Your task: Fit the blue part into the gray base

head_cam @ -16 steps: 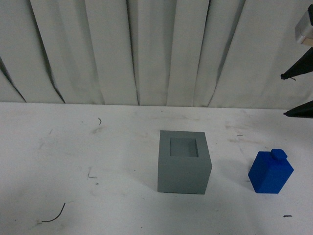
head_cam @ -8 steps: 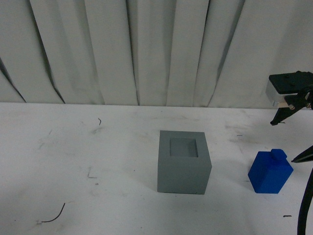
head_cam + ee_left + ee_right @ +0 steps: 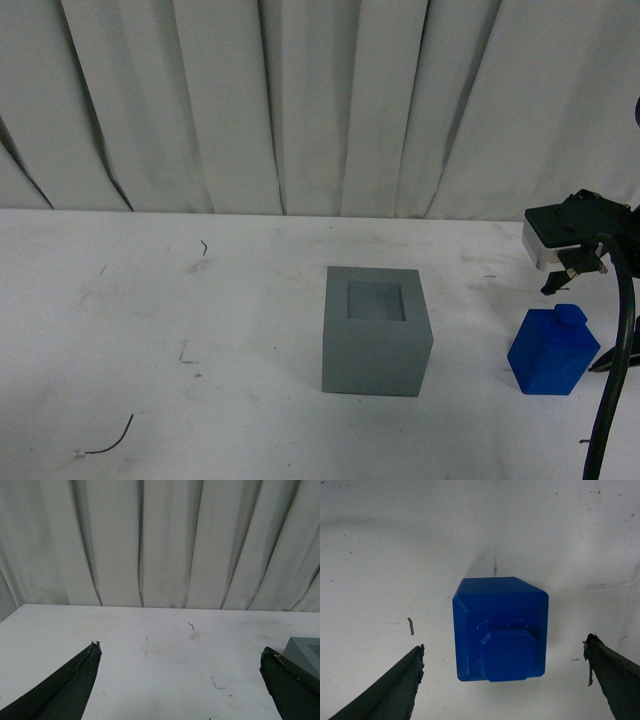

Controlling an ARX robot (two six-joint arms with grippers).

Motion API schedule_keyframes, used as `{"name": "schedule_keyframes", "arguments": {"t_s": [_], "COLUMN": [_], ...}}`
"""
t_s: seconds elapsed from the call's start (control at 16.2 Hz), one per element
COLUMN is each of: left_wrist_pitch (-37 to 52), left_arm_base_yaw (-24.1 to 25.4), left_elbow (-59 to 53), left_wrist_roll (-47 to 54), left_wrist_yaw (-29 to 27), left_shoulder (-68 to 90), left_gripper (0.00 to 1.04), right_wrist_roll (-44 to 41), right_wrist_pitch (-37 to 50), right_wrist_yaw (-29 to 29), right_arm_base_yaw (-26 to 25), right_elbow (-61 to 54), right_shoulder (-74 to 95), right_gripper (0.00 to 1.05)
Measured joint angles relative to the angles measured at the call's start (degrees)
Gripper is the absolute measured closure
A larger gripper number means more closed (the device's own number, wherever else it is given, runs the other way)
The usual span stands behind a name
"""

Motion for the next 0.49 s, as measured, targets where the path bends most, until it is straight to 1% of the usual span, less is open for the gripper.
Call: {"name": "schedule_keyframes", "arguments": {"t_s": [0.49], "left_wrist_pitch": [-0.02], "left_arm_base_yaw": [0.0], "left_elbow": [0.0], "left_wrist_roll": [0.0], "left_wrist_yaw": [0.0], "left_shoulder": [0.0], "left_gripper": [0.07], "right_wrist_roll": [-0.35], "right_wrist_pitch": [3.61], "right_wrist_yaw": [0.31], "right_arm_base_yaw": [0.07], "right_elbow": [-1.79], "right_shoulder": [2.67], "right_gripper": [0.06]}}
